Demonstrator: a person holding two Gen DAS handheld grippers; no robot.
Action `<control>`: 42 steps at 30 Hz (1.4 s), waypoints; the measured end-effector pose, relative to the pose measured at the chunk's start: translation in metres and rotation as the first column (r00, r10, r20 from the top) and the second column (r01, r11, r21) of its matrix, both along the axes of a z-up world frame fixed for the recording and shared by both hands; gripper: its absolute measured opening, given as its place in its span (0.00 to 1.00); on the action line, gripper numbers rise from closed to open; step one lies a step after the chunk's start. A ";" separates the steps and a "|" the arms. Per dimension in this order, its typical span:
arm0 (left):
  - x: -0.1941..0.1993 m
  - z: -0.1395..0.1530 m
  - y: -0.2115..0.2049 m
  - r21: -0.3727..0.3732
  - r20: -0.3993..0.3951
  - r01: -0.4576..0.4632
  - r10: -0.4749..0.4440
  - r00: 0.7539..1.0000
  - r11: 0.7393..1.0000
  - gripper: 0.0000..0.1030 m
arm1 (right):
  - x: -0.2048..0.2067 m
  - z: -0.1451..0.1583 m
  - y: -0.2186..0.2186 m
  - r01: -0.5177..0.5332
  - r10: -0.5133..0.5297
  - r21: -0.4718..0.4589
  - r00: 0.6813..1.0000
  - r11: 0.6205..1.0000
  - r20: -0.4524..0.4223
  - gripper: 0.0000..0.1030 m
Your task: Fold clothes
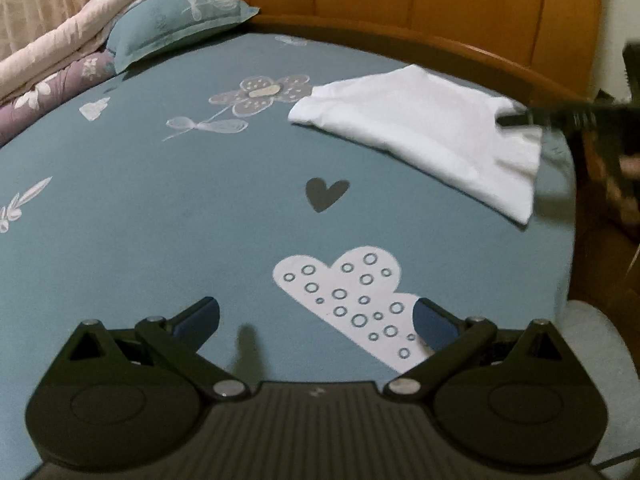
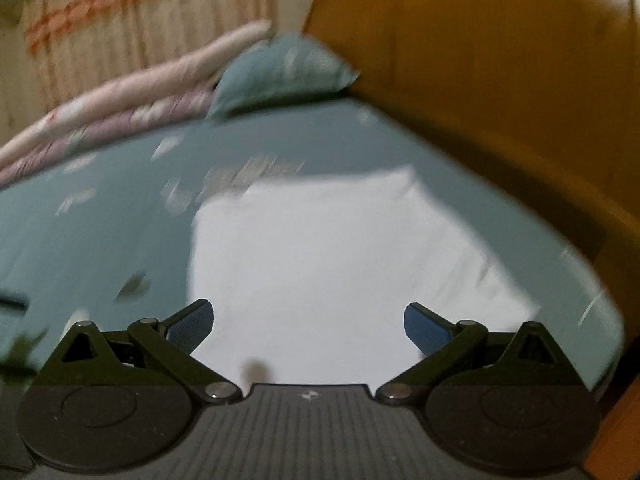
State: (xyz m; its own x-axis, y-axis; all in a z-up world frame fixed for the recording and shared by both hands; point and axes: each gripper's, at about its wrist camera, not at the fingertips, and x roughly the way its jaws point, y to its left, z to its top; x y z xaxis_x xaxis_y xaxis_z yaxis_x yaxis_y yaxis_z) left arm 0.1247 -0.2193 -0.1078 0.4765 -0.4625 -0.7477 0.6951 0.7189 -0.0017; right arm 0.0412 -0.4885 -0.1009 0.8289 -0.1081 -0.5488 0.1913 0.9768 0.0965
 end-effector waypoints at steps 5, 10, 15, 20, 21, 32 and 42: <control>0.008 -0.009 0.003 -0.007 -0.057 -0.026 0.025 0.998 1.000 0.99 | 0.024 -0.022 -0.047 0.113 -0.113 -0.006 0.992 0.994 -0.064 1.00; 0.015 -0.012 0.011 -0.029 -0.062 -0.049 0.047 0.997 0.998 0.99 | 0.006 -0.015 -0.068 0.233 -0.232 0.043 0.972 0.972 -0.027 1.00; 0.021 -0.004 0.016 -0.053 -0.029 -0.091 0.090 0.996 0.994 0.99 | 0.016 -0.003 -0.031 0.091 -0.092 0.058 0.996 0.994 0.000 1.00; 0.023 0.004 0.026 -0.047 0.039 -0.123 0.124 0.991 0.991 0.99 | 0.052 -0.009 0.024 -0.091 0.091 -0.007 0.995 0.996 -0.041 1.00; 0.024 0.005 0.028 -0.052 0.045 -0.129 0.132 0.990 0.990 0.99 | 0.059 -0.014 0.031 -0.115 0.113 -0.012 0.991 0.993 -0.069 1.00; 0.030 0.012 0.058 -0.063 0.121 -0.200 0.207 0.971 0.978 0.99 | 0.093 0.000 0.067 -0.214 0.214 0.021 0.975 0.977 -0.061 1.00; 0.028 0.015 0.077 -0.055 0.185 -0.205 0.212 0.960 0.977 0.99 | 0.131 0.001 0.088 -0.277 0.274 -0.012 0.956 0.961 -0.107 1.00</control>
State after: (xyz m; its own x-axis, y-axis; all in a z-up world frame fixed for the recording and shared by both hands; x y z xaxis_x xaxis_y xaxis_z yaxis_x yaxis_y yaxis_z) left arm 0.1525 -0.1419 -0.0923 0.6960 -0.3619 -0.6202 0.5200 0.8496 0.0878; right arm 0.1724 -0.4004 -0.1001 0.7677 0.1009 -0.6328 -0.0782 0.9949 0.0637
